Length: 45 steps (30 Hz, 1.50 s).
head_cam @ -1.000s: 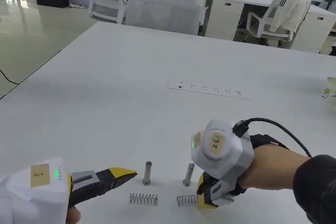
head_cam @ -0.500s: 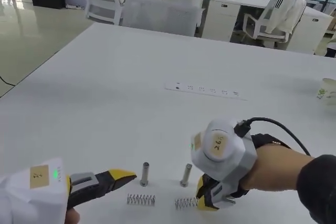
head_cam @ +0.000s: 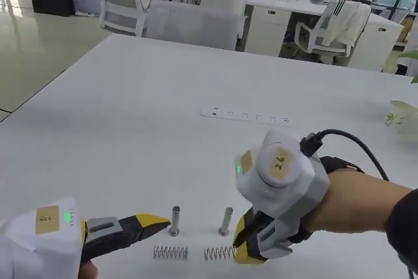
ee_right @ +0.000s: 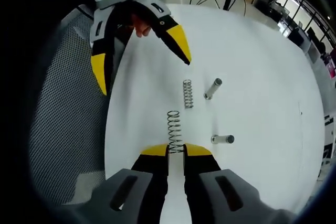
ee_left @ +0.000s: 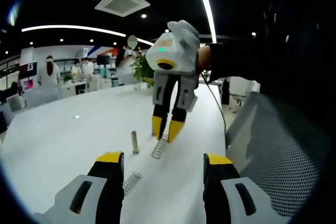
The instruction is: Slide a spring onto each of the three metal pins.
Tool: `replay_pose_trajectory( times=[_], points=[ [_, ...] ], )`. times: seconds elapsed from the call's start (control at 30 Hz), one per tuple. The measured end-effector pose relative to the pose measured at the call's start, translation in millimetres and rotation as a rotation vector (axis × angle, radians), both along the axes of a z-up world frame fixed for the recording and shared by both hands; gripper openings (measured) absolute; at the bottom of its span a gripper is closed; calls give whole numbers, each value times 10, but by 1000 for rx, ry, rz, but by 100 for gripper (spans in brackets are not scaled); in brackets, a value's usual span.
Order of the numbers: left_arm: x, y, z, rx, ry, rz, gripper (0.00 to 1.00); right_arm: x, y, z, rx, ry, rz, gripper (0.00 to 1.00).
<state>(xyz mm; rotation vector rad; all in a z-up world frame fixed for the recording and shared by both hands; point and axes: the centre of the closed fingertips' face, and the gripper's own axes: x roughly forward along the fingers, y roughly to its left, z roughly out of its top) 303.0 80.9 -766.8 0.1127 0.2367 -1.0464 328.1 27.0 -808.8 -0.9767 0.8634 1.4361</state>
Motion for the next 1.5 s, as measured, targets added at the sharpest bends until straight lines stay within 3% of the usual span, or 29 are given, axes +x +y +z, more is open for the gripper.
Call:
replay_pose_trajectory(
  times=[0.33,0.6,0.87,1.37,1.5],
  points=[
    [-17,-46,82,-14,-25,-30,47,-149,150,247,59,3,40,7],
    [-47,-78,138,-29,-48,-58,34,-220,244,355,96,9,67,7],
    [-63,-86,170,-40,-62,-72,24,-293,320,428,117,11,107,7],
    [-79,-97,161,-28,-85,-90,4,-330,333,438,121,3,145,7],
    [-71,-90,162,-26,-88,-90,3,-319,339,440,125,-1,146,8]
  ],
)
